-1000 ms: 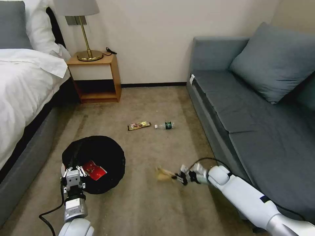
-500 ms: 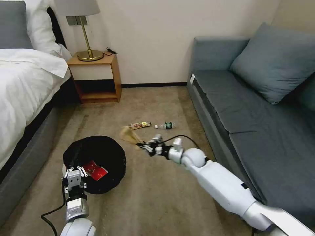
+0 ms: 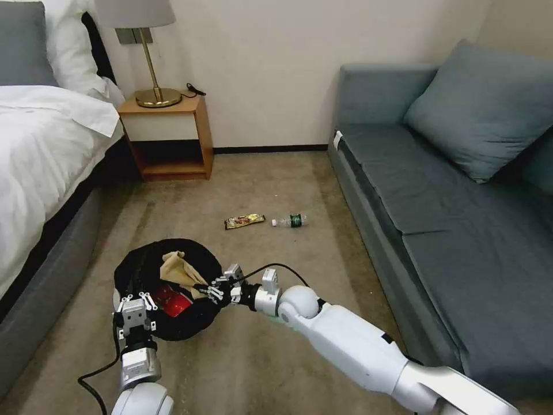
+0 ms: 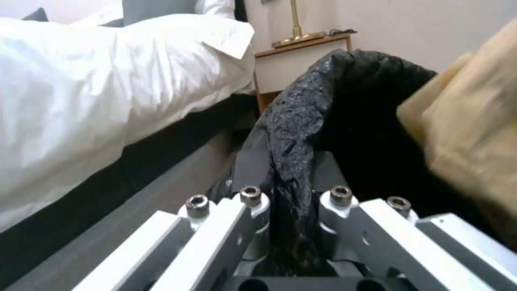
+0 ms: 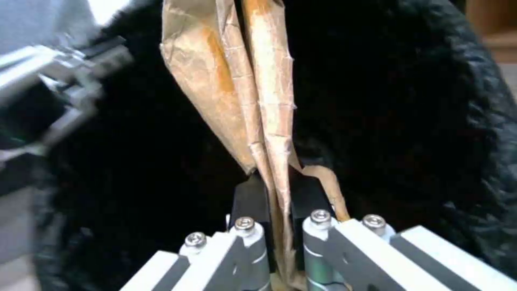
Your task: Pick up the trash bin, then pick up the garbage on the floor and place it into the trash bin.
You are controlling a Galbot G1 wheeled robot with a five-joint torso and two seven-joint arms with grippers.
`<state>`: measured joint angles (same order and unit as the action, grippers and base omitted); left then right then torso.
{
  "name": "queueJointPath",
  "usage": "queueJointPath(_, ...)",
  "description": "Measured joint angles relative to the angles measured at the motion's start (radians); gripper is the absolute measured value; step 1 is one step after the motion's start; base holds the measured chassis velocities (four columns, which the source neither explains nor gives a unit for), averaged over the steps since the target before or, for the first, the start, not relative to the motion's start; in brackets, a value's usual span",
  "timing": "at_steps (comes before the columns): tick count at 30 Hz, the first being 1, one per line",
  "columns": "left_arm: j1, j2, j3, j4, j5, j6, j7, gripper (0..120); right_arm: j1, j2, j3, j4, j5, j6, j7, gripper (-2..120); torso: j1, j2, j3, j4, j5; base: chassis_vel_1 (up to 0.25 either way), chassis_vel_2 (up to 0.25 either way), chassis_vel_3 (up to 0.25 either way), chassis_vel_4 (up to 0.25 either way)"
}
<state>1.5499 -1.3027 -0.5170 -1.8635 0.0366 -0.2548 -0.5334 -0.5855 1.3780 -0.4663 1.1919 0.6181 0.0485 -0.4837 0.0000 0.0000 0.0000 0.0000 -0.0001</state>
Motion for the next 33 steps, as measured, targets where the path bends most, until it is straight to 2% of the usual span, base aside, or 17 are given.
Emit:
queueJointPath(5, 0.001, 0.000, 0.000, 0.001, -0.004, -0.008, 0.001, 0, 0.008, 0.011, -0.004, -0.019, -0.026, 0.003, 0.024, 10, 0.000, 0.000, 0.000, 0.0000, 0.0000, 0.000, 0.000, 0.000, 0.000)
queueJointPath(7, 0.002, 0.000, 0.000, 0.002, -0.005, -0.012, 0.002, 0, 0.011, 0.014, -0.009, -0.021, -0.037, 0.005, 0.031, 16, 0.000, 0.000, 0.000, 0.0000, 0.0000, 0.000, 0.000, 0.000, 0.000)
queueJointPath(9, 0.005, 0.000, 0.001, 0.002, -0.009, -0.017, 0.005, 0, 0.014, 0.019, -0.020, -0.021, -0.056, 0.005, 0.041, 28, 0.000, 0.000, 0.000, 0.0000, 0.0000, 0.000, 0.000, 0.000, 0.000)
queueJointPath(11, 0.005, 0.000, 0.001, 0.002, -0.012, -0.019, 0.006, 0, 0.014, 0.020, -0.024, -0.021, -0.063, 0.005, 0.045, 30, 0.000, 0.000, 0.000, 0.0000, 0.0000, 0.000, 0.000, 0.000, 0.000)
queueJointPath(13, 0.005, 0.001, 0.002, 0.003, -0.020, -0.023, 0.008, 0, 0.016, 0.025, -0.034, -0.020, -0.081, 0.008, 0.052, 41, 0.000, 0.000, 0.000, 0.0000, 0.0000, 0.000, 0.000, 0.000, 0.000)
queueJointPath(16, 0.005, 0.001, 0.002, 0.007, -0.022, -0.026, 0.008, 0, 0.016, 0.029, -0.035, -0.017, -0.087, 0.010, 0.054, 48, 0.000, 0.000, 0.000, 0.0000, 0.0000, 0.000, 0.000, 0.000, 0.000)
queueJointPath(18, 0.004, 0.002, 0.000, 0.010, -0.025, -0.030, 0.008, 0, 0.015, 0.029, -0.034, -0.010, -0.089, 0.011, 0.055, 59, 0.000, 0.000, 0.000, 0.0000, 0.0000, 0.000, 0.000, 0.000, 0.000)
queueJointPath(19, 0.004, 0.002, 0.000, 0.010, -0.025, -0.030, 0.008, 0, 0.015, 0.029, -0.034, -0.010, -0.089, 0.011, 0.055, 59, 0.000, 0.000, 0.000, 0.0000, 0.0000, 0.000, 0.000, 0.000, 0.000)
queueJointPath(21, 0.004, 0.003, -0.001, 0.013, -0.029, -0.033, 0.008, 0, 0.014, 0.028, -0.031, -0.004, -0.090, 0.011, 0.055, 70, 0.000, 0.000, 0.000, 0.0000, 0.0002, 0.000, 0.000, 0.000, 0.000)
queueJointPath(23, 0.004, 0.002, -0.001, 0.014, -0.030, -0.034, 0.008, 0, 0.014, 0.027, -0.029, -0.002, -0.090, 0.011, 0.055, 73, 0.000, 0.000, 0.000, 0.0000, 0.0001, 0.000, 0.000, 0.000, 0.000)
queueJointPath(24, 0.004, 0.001, -0.001, 0.015, -0.030, -0.035, 0.008, 0, 0.014, 0.026, -0.027, 0.000, -0.090, 0.012, 0.055, 79, 0.000, 0.000, 0.000, 0.0000, 0.0001, 0.000, 0.000, 0.000, 0.000)
queueJointPath(27, 0.004, 0.001, -0.001, 0.017, -0.030, -0.035, 0.008, 0, 0.014, 0.024, -0.017, 0.006, -0.090, 0.012, 0.058, 88, 0.000, 0.000, 0.000, 0.0000, 0.0001, 0.000, 0.000, 0.000, 0.000)
queueJointPath(28, 0.001, 0.001, -0.002, 0.018, -0.030, -0.035, 0.007, 0, 0.014, 0.023, -0.009, 0.011, -0.088, 0.015, 0.066, 96, 0.000, 0.000, 0.000, 0.0000, 0.0001, 0.000, 0.000, 0.000, 0.000)
queueJointPath(33, -0.008, 0.002, -0.009, 0.018, -0.036, -0.035, 0.004, 0, 0.009, 0.006, 0.015, 0.042, -0.057, 0.032, 0.099, 100, 0.000, 0.000, 0.000, 0.0000, 0.0001, 0.000, 0.000, 0.000, 0.000)
